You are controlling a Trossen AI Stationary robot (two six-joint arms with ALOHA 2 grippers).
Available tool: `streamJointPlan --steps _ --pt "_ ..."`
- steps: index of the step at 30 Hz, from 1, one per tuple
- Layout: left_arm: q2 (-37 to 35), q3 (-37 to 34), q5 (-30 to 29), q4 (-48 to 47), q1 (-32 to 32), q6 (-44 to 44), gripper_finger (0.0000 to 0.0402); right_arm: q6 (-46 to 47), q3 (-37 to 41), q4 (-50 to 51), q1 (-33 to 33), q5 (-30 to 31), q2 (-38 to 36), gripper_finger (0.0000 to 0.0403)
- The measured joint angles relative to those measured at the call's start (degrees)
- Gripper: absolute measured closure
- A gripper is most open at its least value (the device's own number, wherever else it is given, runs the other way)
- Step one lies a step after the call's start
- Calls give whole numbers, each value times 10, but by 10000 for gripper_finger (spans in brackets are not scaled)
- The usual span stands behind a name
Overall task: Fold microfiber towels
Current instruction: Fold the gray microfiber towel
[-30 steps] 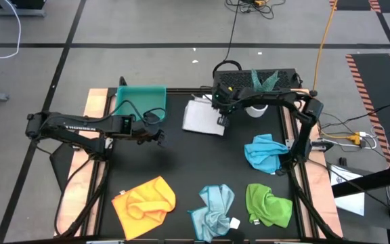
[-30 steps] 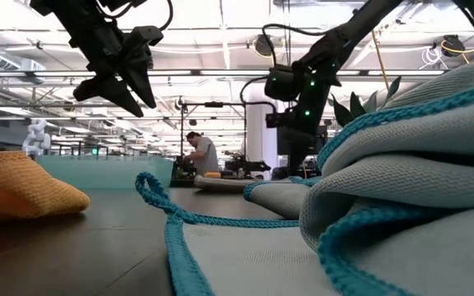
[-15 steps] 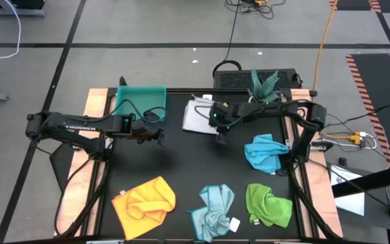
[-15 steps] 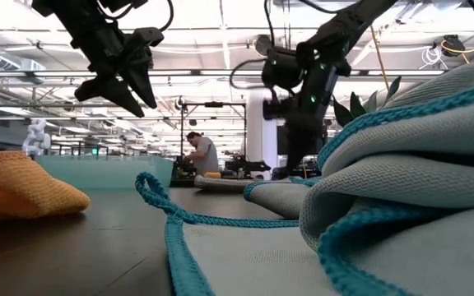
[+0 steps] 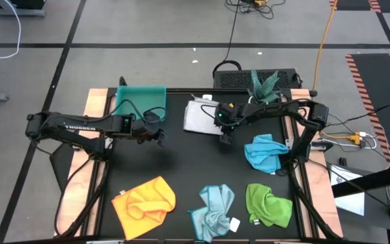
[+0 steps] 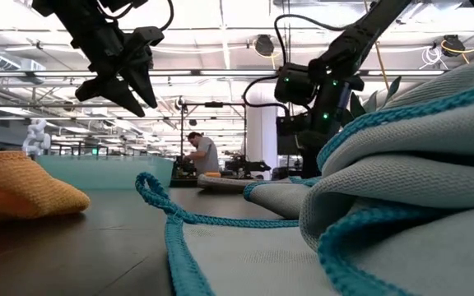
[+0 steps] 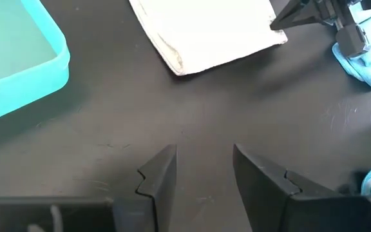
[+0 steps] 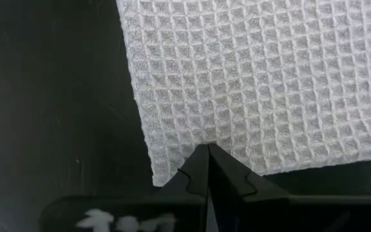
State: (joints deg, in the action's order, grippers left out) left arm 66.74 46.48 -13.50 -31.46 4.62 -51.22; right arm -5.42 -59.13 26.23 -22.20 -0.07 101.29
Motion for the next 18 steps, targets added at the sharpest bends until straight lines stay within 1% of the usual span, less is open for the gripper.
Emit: streamJointPlan --steps 5,8,10,13,16,18 --pt "0 0 0 0 0 -1 247 -47 1 10 -10 3 -5 403" --pt "0 0 1 0 0 -2 247 -74 2 11 -23 18 -8 403" --pt "0 0 1 0 0 -3 247 -86 2 10 -35 16 -8 403" --pt "0 0 2 0 0 -4 247 -87 2 3 -48 15 -8 403" --pt "0 0 2 0 0 -4 247 -69 3 -9 -49 -12 -14 403" --pt "0 0 2 0 0 -3 247 -51 -3 -5 -37 -24 -26 403"
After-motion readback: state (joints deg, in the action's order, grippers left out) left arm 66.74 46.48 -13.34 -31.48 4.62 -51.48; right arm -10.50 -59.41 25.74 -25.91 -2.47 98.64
